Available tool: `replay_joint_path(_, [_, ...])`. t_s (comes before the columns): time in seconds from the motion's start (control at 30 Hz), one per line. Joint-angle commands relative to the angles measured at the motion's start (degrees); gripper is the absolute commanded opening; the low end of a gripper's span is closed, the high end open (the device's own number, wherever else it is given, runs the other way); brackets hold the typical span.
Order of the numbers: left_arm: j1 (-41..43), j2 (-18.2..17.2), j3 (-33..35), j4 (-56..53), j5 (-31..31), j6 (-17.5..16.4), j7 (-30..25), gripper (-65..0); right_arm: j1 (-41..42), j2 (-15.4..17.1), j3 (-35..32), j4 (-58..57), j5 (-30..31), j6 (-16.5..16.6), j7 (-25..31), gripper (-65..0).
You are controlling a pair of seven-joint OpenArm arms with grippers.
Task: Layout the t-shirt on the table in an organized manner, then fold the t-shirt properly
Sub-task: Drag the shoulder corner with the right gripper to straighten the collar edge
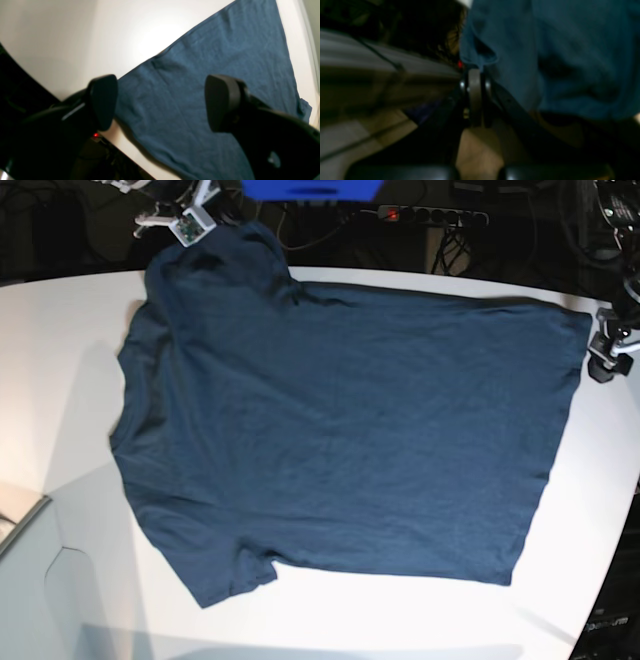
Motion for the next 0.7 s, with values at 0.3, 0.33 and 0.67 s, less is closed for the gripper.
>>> replay_joint_path(0.3, [-0.04, -0.92, -0.25, 0.72, -0.62, -0.25, -0.69, -12.3, 3.21, 2.74, 2.81, -5.73, 0.91, 1.04, 0.91, -59.5])
replay_joint_path(0.33, [-0.04, -0.92, -0.25, 0.72, -0.62, -0.25, -0.69, -12.3, 4.00, 2.57, 3.78, -5.47, 0.99, 1.04, 0.91, -57.8])
replay_joint_path(0.67, [0.05, -0.92, -0.34, 0.72, -0.62, -0.25, -0.69, -12.3, 9.97, -2.36, 16.44, -5.21, 0.99, 1.04, 0.91, -38.5])
